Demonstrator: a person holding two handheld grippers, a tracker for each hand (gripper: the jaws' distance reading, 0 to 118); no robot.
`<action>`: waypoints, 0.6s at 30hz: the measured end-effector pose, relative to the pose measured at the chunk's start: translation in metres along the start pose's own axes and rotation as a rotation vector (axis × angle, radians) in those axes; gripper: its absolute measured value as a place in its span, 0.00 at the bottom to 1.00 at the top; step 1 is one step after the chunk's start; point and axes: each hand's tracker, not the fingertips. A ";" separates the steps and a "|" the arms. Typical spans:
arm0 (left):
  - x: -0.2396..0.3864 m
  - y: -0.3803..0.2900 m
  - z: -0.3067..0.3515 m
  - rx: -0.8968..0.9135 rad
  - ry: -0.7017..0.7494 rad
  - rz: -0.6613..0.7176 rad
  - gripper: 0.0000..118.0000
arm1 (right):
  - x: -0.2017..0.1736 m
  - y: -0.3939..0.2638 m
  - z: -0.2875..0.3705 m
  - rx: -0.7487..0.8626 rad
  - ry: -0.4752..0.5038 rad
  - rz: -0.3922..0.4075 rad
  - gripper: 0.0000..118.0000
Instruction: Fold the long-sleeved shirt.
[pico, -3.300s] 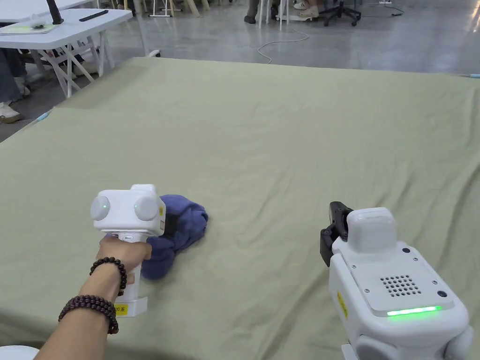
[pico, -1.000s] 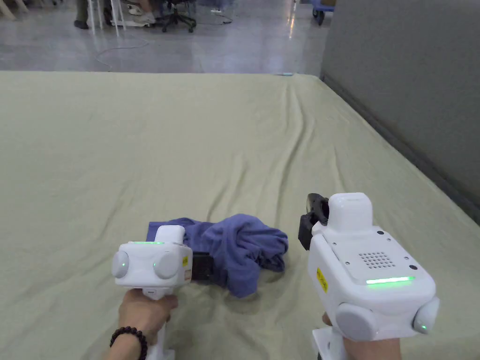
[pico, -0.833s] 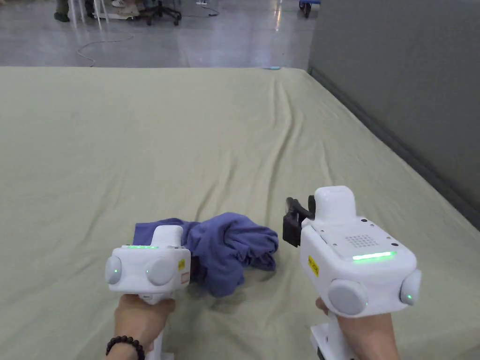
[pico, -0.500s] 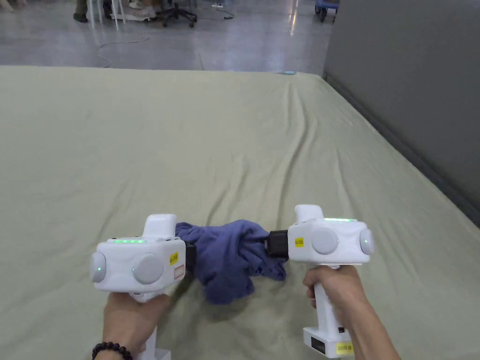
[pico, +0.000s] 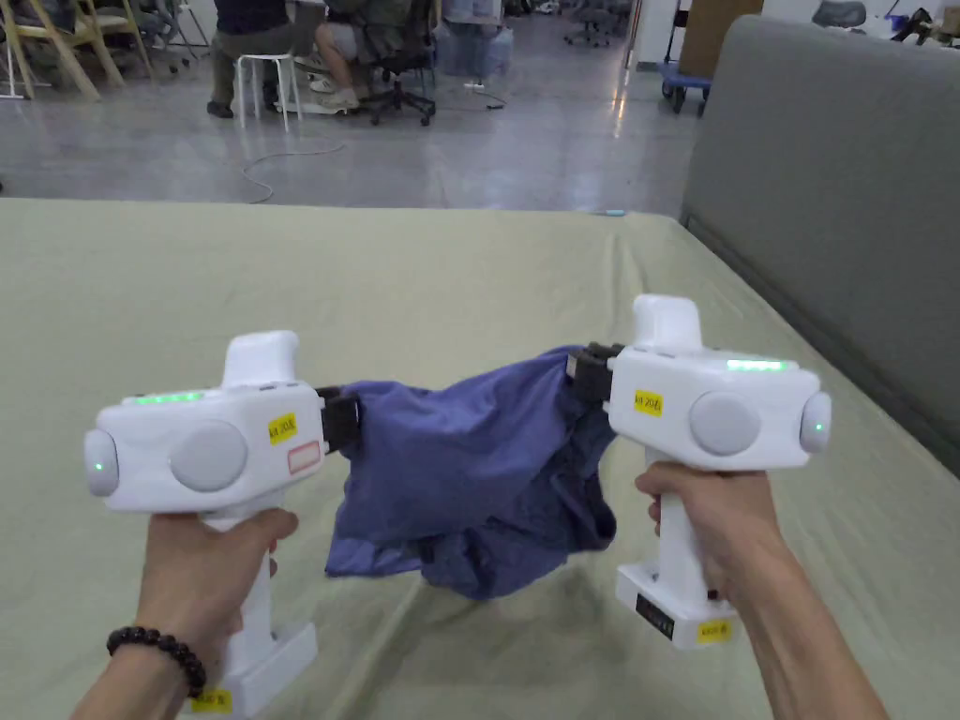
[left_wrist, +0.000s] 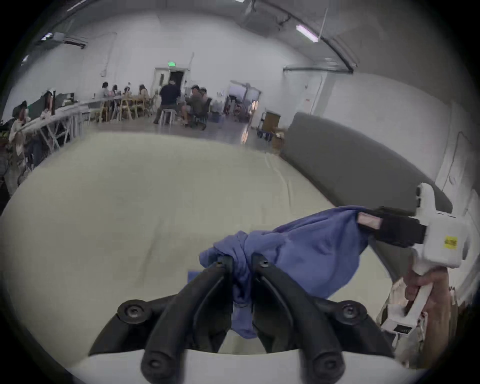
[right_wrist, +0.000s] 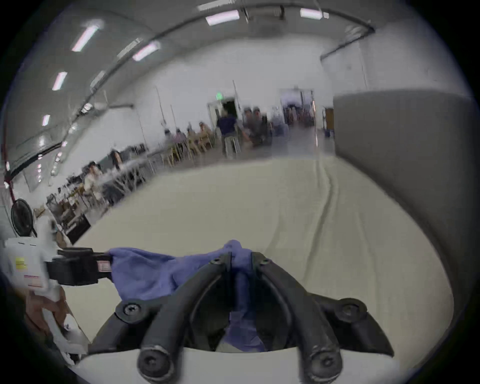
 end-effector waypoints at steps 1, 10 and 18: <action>-0.001 0.026 0.008 0.038 0.006 -0.012 0.07 | -0.005 0.028 0.006 0.026 0.001 0.018 0.08; 0.015 0.224 0.037 0.211 0.186 -0.138 0.07 | -0.044 0.215 -0.015 0.120 -0.070 0.137 0.08; 0.015 0.242 0.028 0.240 0.221 -0.159 0.07 | -0.056 0.227 -0.044 0.153 -0.071 0.170 0.08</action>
